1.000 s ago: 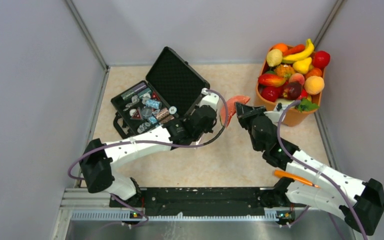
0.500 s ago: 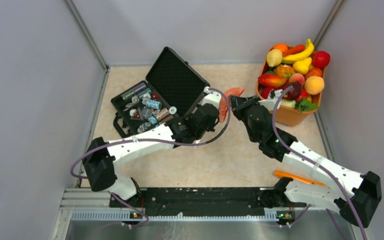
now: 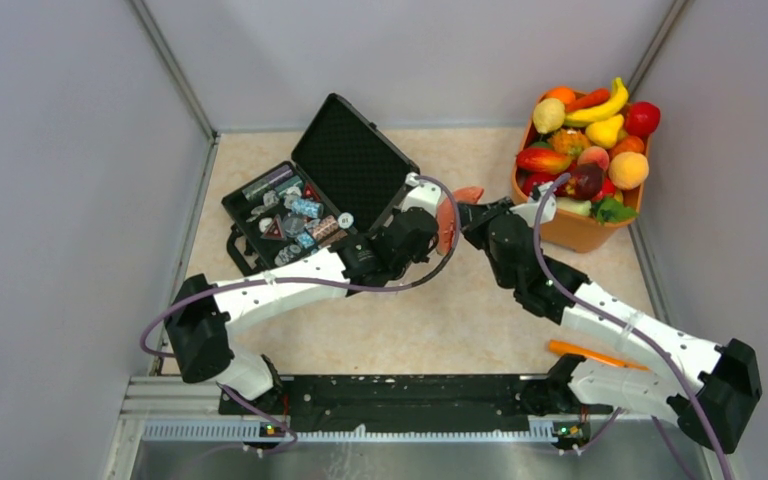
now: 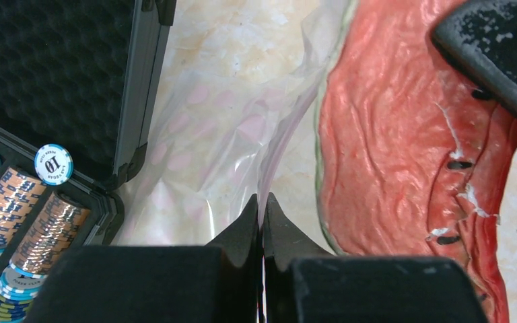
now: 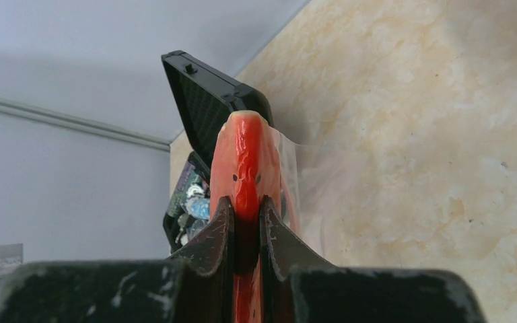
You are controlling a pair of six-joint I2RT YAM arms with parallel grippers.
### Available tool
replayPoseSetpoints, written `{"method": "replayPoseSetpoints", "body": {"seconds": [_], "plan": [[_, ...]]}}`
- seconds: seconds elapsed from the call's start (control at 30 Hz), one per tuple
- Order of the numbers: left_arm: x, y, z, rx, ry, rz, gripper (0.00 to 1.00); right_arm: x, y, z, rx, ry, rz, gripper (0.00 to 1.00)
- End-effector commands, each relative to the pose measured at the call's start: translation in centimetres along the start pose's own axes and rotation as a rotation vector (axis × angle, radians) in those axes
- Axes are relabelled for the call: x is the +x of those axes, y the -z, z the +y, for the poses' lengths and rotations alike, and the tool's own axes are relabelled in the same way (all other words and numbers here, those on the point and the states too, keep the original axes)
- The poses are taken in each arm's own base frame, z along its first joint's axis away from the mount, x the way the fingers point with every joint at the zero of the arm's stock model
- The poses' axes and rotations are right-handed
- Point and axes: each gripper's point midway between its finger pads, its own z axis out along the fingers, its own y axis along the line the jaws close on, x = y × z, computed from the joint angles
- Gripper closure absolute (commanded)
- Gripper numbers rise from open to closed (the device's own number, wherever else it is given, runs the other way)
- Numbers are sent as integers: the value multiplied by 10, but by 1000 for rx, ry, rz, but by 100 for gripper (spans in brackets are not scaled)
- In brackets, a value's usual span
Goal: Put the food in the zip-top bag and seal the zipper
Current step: Place the fake fruit in the zipper food storage bag.
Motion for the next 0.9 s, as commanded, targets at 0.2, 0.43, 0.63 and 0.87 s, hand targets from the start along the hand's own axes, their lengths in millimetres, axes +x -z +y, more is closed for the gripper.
{"method": "replayPoseSetpoints", "body": {"seconds": [0.2, 0.43, 0.63, 0.87], "plan": [[-43, 12, -2, -6, 123, -114, 100, 1, 8, 13, -68, 110, 30, 100], [-50, 8, -4, -19, 134, -116, 100, -3, 16, 19, -59, 195, 22, 100], [-53, 9, -7, -2, 157, -120, 100, 1, 15, 18, -40, 181, 41, 100], [-50, 9, -5, -11, 155, -109, 100, 12, 7, 14, 20, 228, 79, 100]]}}
